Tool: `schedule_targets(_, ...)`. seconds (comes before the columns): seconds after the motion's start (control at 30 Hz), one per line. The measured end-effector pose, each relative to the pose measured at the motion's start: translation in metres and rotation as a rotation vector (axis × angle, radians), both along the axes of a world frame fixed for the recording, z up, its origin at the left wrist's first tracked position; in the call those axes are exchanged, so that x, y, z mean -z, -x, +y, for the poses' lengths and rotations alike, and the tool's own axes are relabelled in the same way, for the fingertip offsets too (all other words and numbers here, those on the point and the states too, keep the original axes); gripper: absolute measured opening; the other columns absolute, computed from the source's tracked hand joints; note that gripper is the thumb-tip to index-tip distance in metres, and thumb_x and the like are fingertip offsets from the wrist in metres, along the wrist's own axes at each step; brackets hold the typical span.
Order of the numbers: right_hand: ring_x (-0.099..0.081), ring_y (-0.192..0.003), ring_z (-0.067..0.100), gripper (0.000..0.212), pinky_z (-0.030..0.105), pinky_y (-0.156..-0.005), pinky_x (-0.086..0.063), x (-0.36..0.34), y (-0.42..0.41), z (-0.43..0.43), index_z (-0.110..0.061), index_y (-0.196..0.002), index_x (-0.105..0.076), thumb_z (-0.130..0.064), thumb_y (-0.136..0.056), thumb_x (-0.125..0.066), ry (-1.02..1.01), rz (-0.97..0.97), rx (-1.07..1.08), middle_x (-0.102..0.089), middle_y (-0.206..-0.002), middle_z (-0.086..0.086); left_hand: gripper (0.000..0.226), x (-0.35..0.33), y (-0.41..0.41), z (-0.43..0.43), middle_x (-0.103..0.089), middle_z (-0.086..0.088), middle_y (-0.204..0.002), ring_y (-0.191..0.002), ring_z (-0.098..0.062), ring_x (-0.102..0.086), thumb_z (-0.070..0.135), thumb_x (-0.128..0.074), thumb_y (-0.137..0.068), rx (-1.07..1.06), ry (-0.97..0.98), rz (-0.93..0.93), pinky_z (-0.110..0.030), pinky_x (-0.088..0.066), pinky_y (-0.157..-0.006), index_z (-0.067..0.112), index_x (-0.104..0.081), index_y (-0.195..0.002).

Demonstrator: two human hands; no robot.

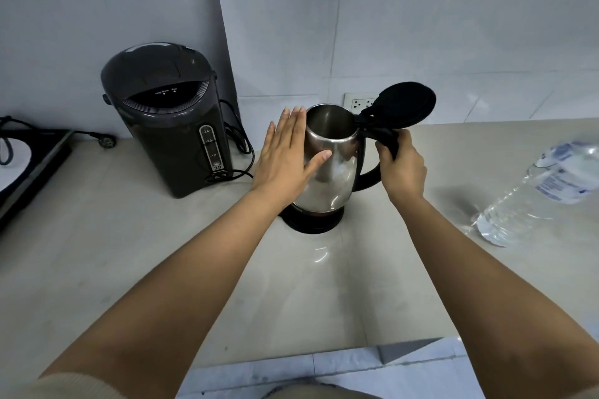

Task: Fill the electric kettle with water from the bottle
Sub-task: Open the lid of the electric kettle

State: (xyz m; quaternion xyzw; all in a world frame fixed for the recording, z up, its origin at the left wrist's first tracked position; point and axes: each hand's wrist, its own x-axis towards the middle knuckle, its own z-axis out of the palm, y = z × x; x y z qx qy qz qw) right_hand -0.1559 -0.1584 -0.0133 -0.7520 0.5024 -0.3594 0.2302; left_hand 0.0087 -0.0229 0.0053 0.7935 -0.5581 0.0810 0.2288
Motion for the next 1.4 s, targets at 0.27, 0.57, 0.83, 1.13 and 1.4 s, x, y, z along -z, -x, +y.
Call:
schedule_targets(0.27,-0.059,-0.097,0.032,0.027,0.036,-0.079,-0.04,-0.009,0.054,0.009,-0.02,-0.119,-0.048,-0.033,-0.096,-0.046,-0.014,-0.026,0.178,-0.066,-0.105,0.007,0.08,-0.006,0.04,-0.016,0.001,-0.003,-0.163,-0.149,-0.013,0.008,0.057,-0.029,-0.098,0.12,-0.032,0.011,-0.031,0.007,-0.121,0.011,0.001,-0.155)
schedule_targets(0.57,-0.059,-0.097,0.034,0.026,0.034,-0.073,-0.039,0.014,0.115,-0.012,-0.02,-0.118,-0.048,-0.034,-0.096,-0.046,-0.026,0.053,0.195,-0.065,-0.108,0.009,0.078,0.025,0.095,-0.035,0.002,-0.003,-0.163,-0.149,-0.012,0.008,0.056,-0.028,-0.099,0.161,-0.111,0.085,-0.029,0.007,-0.12,0.013,0.004,-0.155)
schedule_targets(0.83,-0.06,-0.096,0.035,0.026,0.036,-0.072,-0.04,0.035,0.13,-0.043,-0.018,-0.118,-0.046,-0.032,-0.096,-0.045,-0.072,0.08,0.1,-0.065,-0.106,0.011,0.078,0.042,0.122,-0.053,0.009,-0.003,-0.163,-0.148,-0.011,0.013,0.058,-0.024,-0.099,0.058,-0.191,0.066,-0.031,0.008,-0.12,0.013,0.01,-0.154)
schedule_targets(1.13,-0.057,-0.106,0.042,0.047,0.044,-0.083,-0.045,0.039,0.117,-0.068,-0.02,-0.141,-0.025,-0.019,-0.097,-0.042,-0.087,0.177,-0.027,-0.048,-0.138,0.009,0.079,0.041,0.12,-0.076,0.01,-0.005,-0.163,-0.148,-0.015,0.014,0.058,-0.022,-0.098,-0.039,-0.252,0.044,-0.035,0.006,-0.121,0.012,0.011,-0.153)
schedule_targets(1.4,-0.039,-0.133,0.038,0.067,0.047,-0.103,-0.039,0.045,0.137,-0.06,-0.007,-0.15,-0.005,-0.023,-0.097,-0.043,0.056,0.407,-0.109,-0.025,-0.154,0.017,0.078,0.04,0.118,-0.078,0.01,-0.003,-0.163,-0.149,-0.013,0.012,0.056,-0.026,-0.099,-0.053,-0.24,0.057,-0.034,0.006,-0.121,0.013,0.01,-0.154)
